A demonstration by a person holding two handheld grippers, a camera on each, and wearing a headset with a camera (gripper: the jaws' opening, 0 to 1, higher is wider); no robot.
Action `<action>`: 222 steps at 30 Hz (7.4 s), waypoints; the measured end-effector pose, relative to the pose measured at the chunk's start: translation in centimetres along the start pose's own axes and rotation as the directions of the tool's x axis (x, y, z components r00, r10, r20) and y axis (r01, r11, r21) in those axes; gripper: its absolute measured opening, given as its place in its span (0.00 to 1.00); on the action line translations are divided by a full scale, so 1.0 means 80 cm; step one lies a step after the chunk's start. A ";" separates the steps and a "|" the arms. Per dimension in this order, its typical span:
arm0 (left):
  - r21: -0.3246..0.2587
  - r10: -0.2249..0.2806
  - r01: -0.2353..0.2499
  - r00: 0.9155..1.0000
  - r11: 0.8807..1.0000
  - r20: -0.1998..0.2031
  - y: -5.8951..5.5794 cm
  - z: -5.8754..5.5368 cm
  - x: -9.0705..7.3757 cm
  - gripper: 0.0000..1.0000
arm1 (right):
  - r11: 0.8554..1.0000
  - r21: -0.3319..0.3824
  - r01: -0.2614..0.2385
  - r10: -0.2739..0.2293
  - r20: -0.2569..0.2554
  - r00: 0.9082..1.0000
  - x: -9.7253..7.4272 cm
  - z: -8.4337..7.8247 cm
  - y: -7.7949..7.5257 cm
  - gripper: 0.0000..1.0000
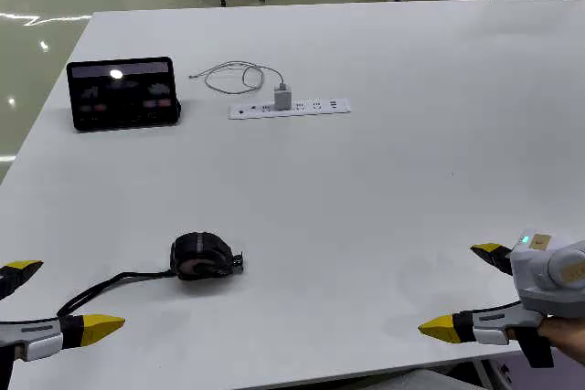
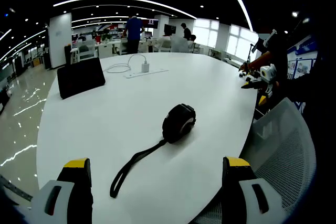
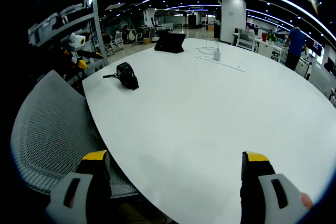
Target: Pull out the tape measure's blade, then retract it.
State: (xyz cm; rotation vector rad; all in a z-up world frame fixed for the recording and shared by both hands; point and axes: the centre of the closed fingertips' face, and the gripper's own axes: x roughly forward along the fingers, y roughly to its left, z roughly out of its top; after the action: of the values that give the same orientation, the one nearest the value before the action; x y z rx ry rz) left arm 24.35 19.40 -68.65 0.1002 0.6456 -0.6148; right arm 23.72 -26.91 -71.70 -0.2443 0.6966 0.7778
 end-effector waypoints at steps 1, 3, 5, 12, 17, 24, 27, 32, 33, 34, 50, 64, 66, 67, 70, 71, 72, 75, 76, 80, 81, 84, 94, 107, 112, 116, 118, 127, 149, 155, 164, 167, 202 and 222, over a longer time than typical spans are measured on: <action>0.001 0.001 -0.001 1.000 1.000 0.000 0.000 0.000 0.000 1.00 | 1.000 -0.002 0.000 0.000 -0.001 1.000 0.000 -0.001 0.000 1.00; 0.000 0.001 -0.001 1.000 1.000 0.001 0.001 0.001 -0.001 1.00 | 1.000 0.004 -0.005 0.005 -0.005 1.000 -0.001 -0.002 0.000 1.00; -0.002 0.002 -0.002 1.000 1.000 0.002 0.003 0.001 -0.002 1.00 | 1.000 0.004 -0.002 0.002 -0.005 1.000 -0.002 -0.002 0.000 1.00; 0.001 0.007 -0.007 1.000 1.000 0.001 0.007 0.001 -0.004 1.00 | 1.000 0.005 -0.002 0.002 -0.005 1.000 0.000 -0.001 -0.002 1.00; 0.003 0.000 0.000 1.000 1.000 -0.005 0.005 0.000 -0.004 1.00 | 1.000 0.003 -0.002 0.002 -0.003 1.000 0.001 0.001 -0.002 1.00; 0.010 0.003 -0.003 1.000 1.000 -0.004 0.009 0.003 -0.006 1.00 | 1.000 0.003 -0.002 0.003 -0.006 1.000 -0.001 -0.001 -0.003 1.00; 0.008 0.013 -0.013 1.000 1.000 0.001 0.012 0.006 -0.006 1.00 | 1.000 0.002 0.010 -0.010 -0.001 1.000 -0.001 -0.002 -0.008 1.00; 0.021 0.007 -0.006 1.000 1.000 -0.026 0.014 0.003 -0.005 1.00 | 1.000 0.015 0.009 -0.009 0.006 1.000 -0.002 -0.001 -0.006 1.00; 0.027 0.003 -0.002 1.000 1.000 -0.025 0.014 0.003 -0.004 1.00 | 1.000 0.013 0.008 -0.008 0.006 1.000 -0.001 -0.002 -0.006 1.00; 0.028 -0.013 0.013 1.000 1.000 -0.024 0.011 0.004 -0.003 1.00 | 1.000 0.009 0.009 -0.009 0.004 1.000 0.001 -0.005 -0.007 1.00; 0.202 -0.141 0.164 0.982 0.966 -0.125 -0.012 0.033 0.043 1.00 | 1.000 -0.001 -0.019 0.019 0.030 0.999 0.024 0.013 -0.007 1.00; 0.355 -0.197 0.283 0.946 0.891 -0.259 -0.029 0.049 0.098 0.98 | 0.995 -0.070 -0.070 0.071 0.013 0.997 0.052 0.045 0.013 1.00; 0.356 -0.212 0.299 0.941 0.885 -0.264 -0.033 0.051 0.106 0.96 | 0.993 -0.080 -0.081 0.083 0.019 0.996 0.058 0.045 0.016 1.00; 0.344 -0.232 0.321 0.933 0.882 -0.276 -0.038 0.051 0.111 0.96 | 0.992 -0.083 -0.092 0.094 0.021 0.995 0.063 0.046 0.018 1.00; 0.375 -0.236 0.354 0.916 0.857 -0.324 -0.042 0.045 0.122 0.95 | 0.989 -0.099 -0.106 0.110 0.030 0.993 0.073 0.051 0.023 1.00; 0.384 -0.239 0.363 0.912 0.849 -0.334 -0.044 0.044 0.124 0.95 | 0.988 -0.101 -0.116 0.120 0.031 0.992 0.076 0.053 0.025 1.00; 0.387 -0.240 0.368 0.909 0.846 -0.340 -0.045 0.044 0.130 0.94 | 0.986 -0.098 -0.131 0.135 0.030 0.990 0.080 0.054 0.029 1.00; 0.406 -0.244 0.394 0.895 0.825 -0.372 -0.047 0.042 0.141 0.94 | 0.982 -0.108 -0.156 0.160 0.035 0.986 0.090 0.062 0.039 1.00; 0.413 -0.248 0.403 0.892 0.817 -0.379 -0.049 0.043 0.144 0.93 | 0.980 -0.112 -0.165 0.169 0.034 0.985 0.092 0.064 0.043 1.00; 0.447 -0.245 0.424 0.882 0.788 -0.403 -0.054 0.047 0.156 0.91 | 0.970 -0.147 -0.192 0.198 0.028 0.980 0.102 0.078 0.053 1.00; 0.453 -0.246 0.425 0.882 0.783 -0.402 -0.055 0.049 0.158 0.90 | 0.967 -0.156 -0.200 0.208 0.032 0.978 0.104 0.082 0.055 1.00; 0.487 -0.244 0.447 0.872 0.750 -0.424 -0.059 0.052 0.165 0.84 | 0.954 -0.195 -0.227 0.239 0.036 0.970 0.114 0.096 0.065 1.00; 0.492 -0.255 0.522 0.822 0.697 -0.510 -0.071 0.042 0.187 0.70 | 0.903 -0.281 -0.325 0.332 -0.023 0.943 0.158 0.113 0.094 1.00; 0.511 -0.244 0.586 0.773 0.629 -0.586 -0.080 0.024 0.201 0.55 | 0.853 -0.352 -0.386 0.397 -0.043 0.917 0.202 0.136 0.121 0.88; 0.525 -0.247 0.591 0.774 0.612 -0.583 -0.084 0.025 0.205 0.45 | 0.850 -0.350 -0.394 0.408 -0.038 0.912 0.218 0.147 0.130 0.83; 0.533 -0.251 0.602 0.769 0.595 -0.588 -0.087 0.024 0.206 0.38 | 0.846 -0.351 -0.401 0.415 -0.037 0.909 0.228 0.153 0.138 0.80; 0.564 -0.245 0.611 0.768 0.555 -0.591 -0.087 0.021 0.206 0.35 | 0.847 -0.354 -0.397 0.415 -0.026 0.909 0.236 0.157 0.143 0.78; 0.587 -0.230 0.612 0.770 0.530 -0.595 -0.085 0.020 0.213 0.34 | 0.818 -0.385 -0.427 0.442 -0.055 0.895 0.269 0.161 0.168 0.65; 0.539 -0.204 0.589 0.766 0.602 -0.609 -0.082 0.018 0.215 0.33 | 0.741 -0.467 -0.483 0.446 -0.195 0.874 0.315 0.144 0.193 0.35; 0.537 -0.205 0.588 0.766 0.604 -0.609 -0.082 0.017 0.215 0.34 | 0.741 -0.483 -0.467 0.428 -0.196 0.882 0.323 0.149 0.191 0.22; 0.526 -0.212 0.587 0.766 0.615 -0.607 -0.082 0.017 0.216 0.34 | 0.712 -0.477 -0.515 0.444 -0.261 0.857 0.326 0.144 0.191 0.10; 0.519 -0.216 0.582 0.769 0.627 -0.602 -0.081 0.018 0.216 0.34 | 0.731 -0.462 -0.502 0.424 -0.269 0.865 0.326 0.145 0.188 0.09; 0.504 -0.249 0.573 0.783 0.646 -0.570 -0.085 0.018 0.216 0.35 | 0.741 -0.442 -0.505 0.426 -0.272 0.863 0.313 0.133 0.174 0.09; 0.503 -0.245 0.571 0.783 0.649 -0.572 -0.087 0.017 0.215 0.35 | 0.737 -0.442 -0.512 0.422 -0.290 0.859 0.300 0.125 0.161 0.09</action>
State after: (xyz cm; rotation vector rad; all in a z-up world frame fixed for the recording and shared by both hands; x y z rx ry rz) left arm 31.93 4.64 -77.08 0.8091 0.8976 -1.2992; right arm 31.54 -0.02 -79.36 -0.6390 0.7148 1.4491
